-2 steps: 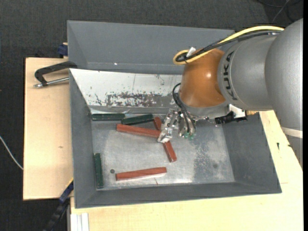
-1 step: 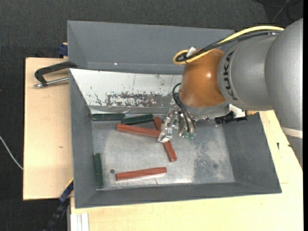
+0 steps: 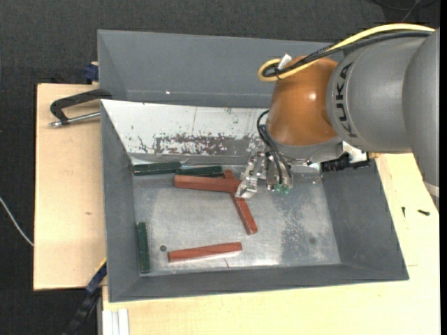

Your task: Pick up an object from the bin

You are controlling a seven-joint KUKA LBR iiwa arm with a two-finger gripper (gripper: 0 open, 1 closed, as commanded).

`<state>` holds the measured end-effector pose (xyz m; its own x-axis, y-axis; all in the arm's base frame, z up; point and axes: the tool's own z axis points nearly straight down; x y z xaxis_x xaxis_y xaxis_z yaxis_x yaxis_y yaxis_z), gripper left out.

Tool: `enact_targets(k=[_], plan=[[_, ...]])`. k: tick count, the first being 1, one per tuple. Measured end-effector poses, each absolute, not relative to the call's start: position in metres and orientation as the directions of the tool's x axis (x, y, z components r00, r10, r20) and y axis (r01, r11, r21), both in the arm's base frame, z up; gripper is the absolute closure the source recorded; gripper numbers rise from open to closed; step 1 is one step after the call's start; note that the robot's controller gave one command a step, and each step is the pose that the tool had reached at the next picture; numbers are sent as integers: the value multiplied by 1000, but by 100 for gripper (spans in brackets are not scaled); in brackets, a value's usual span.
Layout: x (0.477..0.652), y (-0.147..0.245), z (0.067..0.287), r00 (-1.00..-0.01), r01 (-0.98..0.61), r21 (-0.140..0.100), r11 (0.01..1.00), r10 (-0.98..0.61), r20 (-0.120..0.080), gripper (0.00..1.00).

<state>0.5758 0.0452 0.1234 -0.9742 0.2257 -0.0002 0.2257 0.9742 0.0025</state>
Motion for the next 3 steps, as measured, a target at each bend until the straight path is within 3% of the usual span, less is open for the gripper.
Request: enact_targets(k=[1, 2, 3], plan=[[577, 49, 155, -973, 229, 4, 973, 229, -9, 100], [570, 47, 178, -970, 244, 2, 970, 244, -1, 100], [572, 54, 212, -976, 220, 3, 976, 220, -6, 100]])
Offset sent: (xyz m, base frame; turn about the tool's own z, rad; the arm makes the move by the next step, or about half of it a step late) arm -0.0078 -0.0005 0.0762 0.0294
